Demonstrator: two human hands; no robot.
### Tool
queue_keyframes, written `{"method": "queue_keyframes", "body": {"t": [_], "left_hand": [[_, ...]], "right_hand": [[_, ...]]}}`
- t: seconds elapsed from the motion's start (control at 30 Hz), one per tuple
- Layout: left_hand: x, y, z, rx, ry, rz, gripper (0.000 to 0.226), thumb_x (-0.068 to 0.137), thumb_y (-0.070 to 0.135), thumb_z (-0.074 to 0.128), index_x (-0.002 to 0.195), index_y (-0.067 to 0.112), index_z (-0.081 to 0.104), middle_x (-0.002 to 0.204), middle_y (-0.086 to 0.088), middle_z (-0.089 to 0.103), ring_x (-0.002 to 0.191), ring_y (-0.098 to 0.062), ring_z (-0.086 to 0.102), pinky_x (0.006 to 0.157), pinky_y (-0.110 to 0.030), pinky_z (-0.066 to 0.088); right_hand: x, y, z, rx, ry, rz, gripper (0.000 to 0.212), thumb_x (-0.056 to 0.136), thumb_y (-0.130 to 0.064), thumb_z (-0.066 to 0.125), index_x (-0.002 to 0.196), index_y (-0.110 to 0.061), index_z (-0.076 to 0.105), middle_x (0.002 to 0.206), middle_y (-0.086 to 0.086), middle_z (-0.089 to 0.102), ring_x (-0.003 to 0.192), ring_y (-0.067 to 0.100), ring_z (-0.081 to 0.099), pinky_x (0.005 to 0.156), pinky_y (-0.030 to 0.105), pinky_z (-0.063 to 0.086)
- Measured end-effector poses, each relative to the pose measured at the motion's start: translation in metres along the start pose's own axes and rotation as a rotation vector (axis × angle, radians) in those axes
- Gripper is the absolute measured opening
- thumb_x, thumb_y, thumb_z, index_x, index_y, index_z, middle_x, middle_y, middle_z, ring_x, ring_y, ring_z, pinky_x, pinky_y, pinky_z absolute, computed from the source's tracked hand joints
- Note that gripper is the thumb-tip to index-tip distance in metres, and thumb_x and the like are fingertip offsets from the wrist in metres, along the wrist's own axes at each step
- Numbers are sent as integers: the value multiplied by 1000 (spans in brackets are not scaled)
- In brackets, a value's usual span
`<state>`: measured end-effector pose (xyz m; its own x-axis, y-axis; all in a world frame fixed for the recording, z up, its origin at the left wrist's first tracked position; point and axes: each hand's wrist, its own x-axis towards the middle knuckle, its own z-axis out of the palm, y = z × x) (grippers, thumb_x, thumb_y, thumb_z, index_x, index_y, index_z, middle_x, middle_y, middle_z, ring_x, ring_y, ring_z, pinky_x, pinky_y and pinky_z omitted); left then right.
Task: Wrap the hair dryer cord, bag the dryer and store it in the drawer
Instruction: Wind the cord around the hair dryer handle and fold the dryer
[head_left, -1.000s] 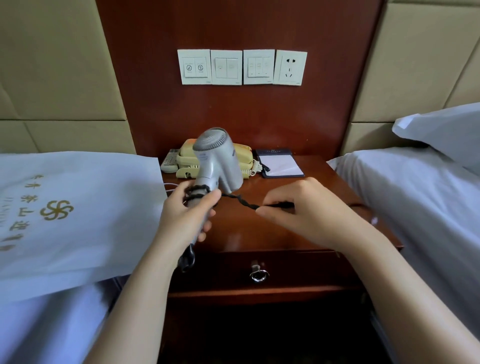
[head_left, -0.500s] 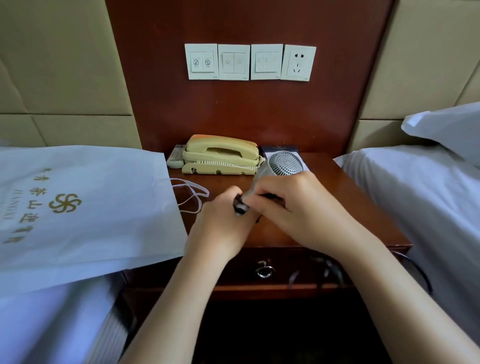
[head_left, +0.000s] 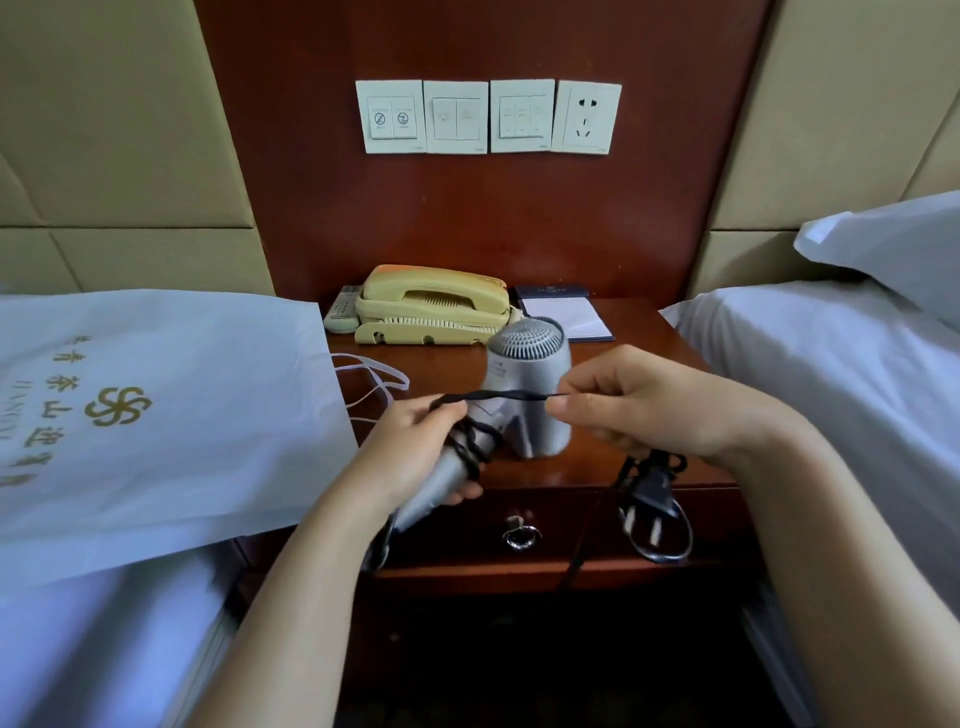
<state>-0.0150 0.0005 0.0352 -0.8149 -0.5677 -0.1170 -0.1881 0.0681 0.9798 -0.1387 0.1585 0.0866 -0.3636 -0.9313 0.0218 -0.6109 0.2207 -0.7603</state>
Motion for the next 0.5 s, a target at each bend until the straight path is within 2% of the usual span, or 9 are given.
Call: {"method": "queue_keyframes", "body": {"t": [0.07, 0.17, 0.23, 0.3, 0.37, 0.43, 0.5], "left_hand": [[-1, -1, 3, -95, -56, -33, 23, 97, 20, 43, 86, 12, 62, 62, -12, 68, 44, -25, 64, 43, -25, 49], [-1, -3, 1, -74, -29, -30, 24, 97, 22, 43, 84, 15, 61, 63, -13, 67, 43, -23, 62, 41, -23, 45], [0, -4, -3, -11, -17, -31, 25, 96, 25, 42, 87, 11, 60, 63, -16, 66, 40, -22, 59, 41, -23, 43], [0, -6, -5, 52, -49, -31, 29, 95, 26, 42, 85, 5, 59, 59, -15, 66, 39, -23, 56, 41, -24, 43], [-1, -5, -4, 116, -111, -23, 32, 95, 25, 42, 79, 2, 56, 54, -14, 64, 38, -23, 55, 40, -24, 41], [-3, -2, 0, 157, -202, -16, 33, 94, 25, 42, 76, 0, 53, 52, -14, 62, 36, -23, 54, 40, -23, 39], [-5, 0, 2, 165, -293, -29, 32, 94, 27, 44, 81, -1, 51, 54, -16, 61, 36, -23, 53, 41, -22, 39]], "right_hand": [[0, 4, -1, -49, -1, 61, 43, 90, -33, 56, 51, -19, 45, 48, -5, 37, 45, 11, 30, 43, 19, 28], [-2, 9, -2, -110, 47, 129, 43, 90, -38, 56, 53, -18, 43, 45, -8, 35, 41, 6, 31, 43, 18, 29], [-2, 13, -2, -296, 192, 87, 49, 87, -46, 55, 52, -16, 37, 43, -6, 32, 45, 9, 30, 48, 25, 29], [-2, 12, -1, -515, 407, 46, 54, 81, -55, 52, 52, -13, 37, 44, -1, 36, 49, 15, 36, 52, 32, 31], [-3, 10, -2, -639, 619, 27, 55, 77, -62, 49, 53, -12, 42, 47, 2, 42, 53, 19, 43, 50, 31, 32], [-5, 15, -8, -641, 764, 4, 59, 72, -67, 51, 54, -12, 45, 46, 2, 43, 52, 20, 45, 48, 28, 32], [-4, 26, -13, -556, 807, 3, 63, 66, -73, 48, 53, -11, 45, 44, 1, 39, 49, 20, 43, 49, 30, 33]]}}
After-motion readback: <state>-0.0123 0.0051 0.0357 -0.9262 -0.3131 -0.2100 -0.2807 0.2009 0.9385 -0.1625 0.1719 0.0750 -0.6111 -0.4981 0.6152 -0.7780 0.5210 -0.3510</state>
